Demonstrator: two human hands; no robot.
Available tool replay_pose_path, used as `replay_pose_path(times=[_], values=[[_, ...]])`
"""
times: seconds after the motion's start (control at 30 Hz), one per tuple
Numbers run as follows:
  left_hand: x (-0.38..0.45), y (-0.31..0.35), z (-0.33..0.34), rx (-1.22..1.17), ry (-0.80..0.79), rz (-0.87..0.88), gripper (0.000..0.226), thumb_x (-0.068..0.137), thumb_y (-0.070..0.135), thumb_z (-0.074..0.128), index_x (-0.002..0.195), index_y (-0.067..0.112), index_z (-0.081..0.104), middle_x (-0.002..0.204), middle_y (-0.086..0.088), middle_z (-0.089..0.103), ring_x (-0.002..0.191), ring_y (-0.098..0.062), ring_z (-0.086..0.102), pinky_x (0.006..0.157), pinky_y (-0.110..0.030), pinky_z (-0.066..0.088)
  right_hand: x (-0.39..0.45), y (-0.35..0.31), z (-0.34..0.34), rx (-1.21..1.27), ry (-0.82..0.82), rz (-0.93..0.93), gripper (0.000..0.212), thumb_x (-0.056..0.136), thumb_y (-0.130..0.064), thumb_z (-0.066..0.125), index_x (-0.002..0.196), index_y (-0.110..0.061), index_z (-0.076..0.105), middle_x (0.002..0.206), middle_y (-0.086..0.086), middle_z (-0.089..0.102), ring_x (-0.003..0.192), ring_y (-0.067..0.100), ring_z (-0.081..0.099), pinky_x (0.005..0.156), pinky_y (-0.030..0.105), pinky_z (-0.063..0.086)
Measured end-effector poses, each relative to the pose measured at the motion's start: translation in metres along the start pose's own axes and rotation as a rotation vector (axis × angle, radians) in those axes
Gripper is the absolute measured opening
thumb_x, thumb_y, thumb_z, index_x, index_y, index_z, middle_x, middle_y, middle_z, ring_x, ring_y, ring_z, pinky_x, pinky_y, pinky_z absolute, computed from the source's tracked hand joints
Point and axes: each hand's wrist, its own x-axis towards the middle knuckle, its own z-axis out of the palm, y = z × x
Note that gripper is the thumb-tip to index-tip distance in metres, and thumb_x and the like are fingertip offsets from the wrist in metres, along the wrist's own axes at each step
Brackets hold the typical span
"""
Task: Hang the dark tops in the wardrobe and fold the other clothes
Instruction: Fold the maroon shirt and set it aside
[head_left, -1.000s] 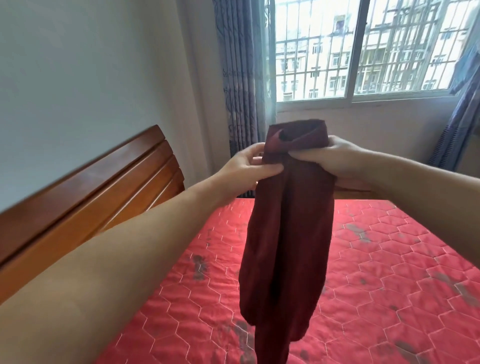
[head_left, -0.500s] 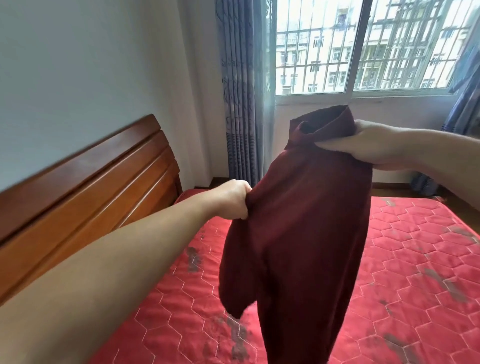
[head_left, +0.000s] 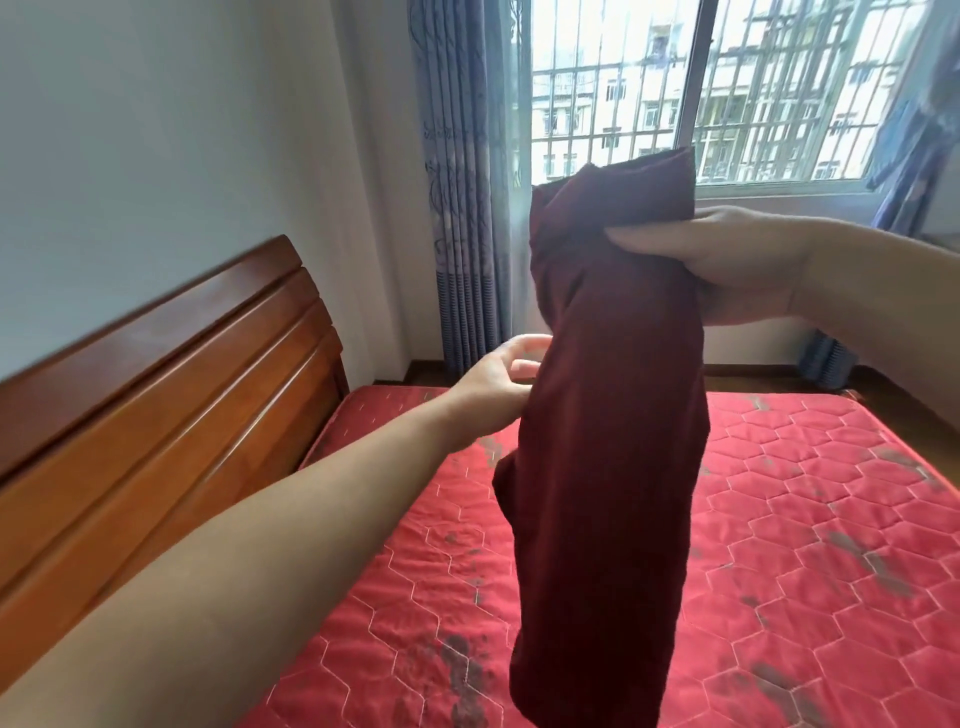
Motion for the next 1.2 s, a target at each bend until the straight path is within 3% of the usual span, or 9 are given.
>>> replay_pose_path(times=[0.07,0.13,0.23,0.33,0.43,0.53,0.77,1.07,1.2], values=[[-0.002,-0.003,0.011,-0.119,-0.062,-0.176,0.021,0.098,0.029,0.056,0.114,0.019,0.065,0.085,0.008,0.074,0.078,-0.007,0.068,0.082,-0.03,0.056,0.0,-0.002,-0.001,0.007,0.04,-0.024,0.028,0.07,-0.035,0.064,0.079,-0.013,0.079,0.09,0.003,0.076,0.078,0.011,0.073,0.06,0.02,0.056],[-0.003,-0.005,0.014,-0.28,-0.248,-0.355,0.056,0.093,0.063,0.043,0.104,0.017,0.073,0.1,-0.002,0.073,0.099,-0.02,0.065,0.104,-0.041,0.043,-0.001,-0.004,-0.005,0.026,0.059,-0.04,0.027,0.073,-0.036,0.06,0.072,-0.019,0.081,0.087,0.0,0.077,0.077,0.008,0.073,0.06,0.018,0.055],[-0.007,-0.008,0.01,-0.421,-0.492,-0.377,0.087,0.069,0.085,0.045,0.108,0.012,0.07,0.114,-0.012,0.065,0.116,-0.034,0.051,0.115,-0.05,0.029,-0.005,-0.004,-0.015,0.067,0.089,-0.038,0.029,0.078,-0.038,0.057,0.075,-0.022,0.081,0.093,-0.002,0.076,0.082,0.007,0.072,0.063,0.018,0.056],[-0.011,-0.007,0.015,-0.385,-0.522,-0.366,0.083,0.065,0.084,0.047,0.106,0.015,0.071,0.112,-0.007,0.068,0.113,-0.027,0.057,0.11,-0.045,0.039,-0.008,-0.002,-0.025,0.089,0.16,-0.032,0.03,0.085,-0.038,0.056,0.076,-0.023,0.081,0.095,-0.004,0.076,0.084,0.006,0.072,0.064,0.019,0.056],[-0.014,-0.002,0.025,-0.19,-0.494,-0.392,0.046,0.075,0.054,0.063,0.108,0.021,0.064,0.1,0.011,0.075,0.095,-0.006,0.069,0.084,-0.022,0.054,-0.011,0.0,-0.028,0.074,0.24,-0.031,0.027,0.083,-0.036,0.061,0.075,-0.02,0.081,0.095,-0.003,0.076,0.084,0.007,0.072,0.065,0.02,0.057],[-0.011,0.001,0.029,-0.036,-0.522,-0.407,0.04,0.074,0.03,0.073,0.112,0.024,0.062,0.108,0.012,0.073,0.103,-0.006,0.067,0.088,-0.021,0.053,-0.013,-0.002,-0.03,0.025,0.333,-0.01,0.022,0.086,-0.032,0.065,0.082,-0.013,0.076,0.091,-0.001,0.077,0.081,0.009,0.073,0.062,0.021,0.058],[-0.011,0.009,0.029,0.083,-0.494,-0.374,0.03,0.077,0.037,0.073,0.106,0.033,0.065,0.108,0.015,0.073,0.106,-0.006,0.067,0.091,-0.02,0.053,-0.018,-0.012,-0.028,-0.147,0.334,0.014,0.012,0.093,-0.024,0.06,0.098,-0.014,0.066,0.091,-0.002,0.077,0.082,0.009,0.073,0.06,0.018,0.056],[-0.013,0.01,0.025,-0.288,-0.433,-0.535,0.03,0.075,0.041,0.068,0.089,0.018,0.08,0.099,0.0,0.076,0.09,-0.012,0.072,0.08,-0.027,0.058,0.012,0.015,-0.04,-0.243,0.66,0.07,0.038,0.081,-0.035,0.076,0.107,-0.01,0.063,0.103,0.009,0.071,0.087,0.02,0.071,0.079,0.035,0.058],[-0.009,0.006,0.022,-0.445,-0.339,-0.536,0.036,0.071,0.045,0.072,0.081,0.012,0.08,0.088,-0.004,0.076,0.08,-0.014,0.073,0.086,-0.029,0.056,-0.003,0.079,-0.029,-0.053,0.621,0.339,0.056,0.07,-0.068,0.069,0.071,-0.013,0.055,0.057,0.004,0.054,0.047,0.016,0.052,0.05,0.025,0.049]])
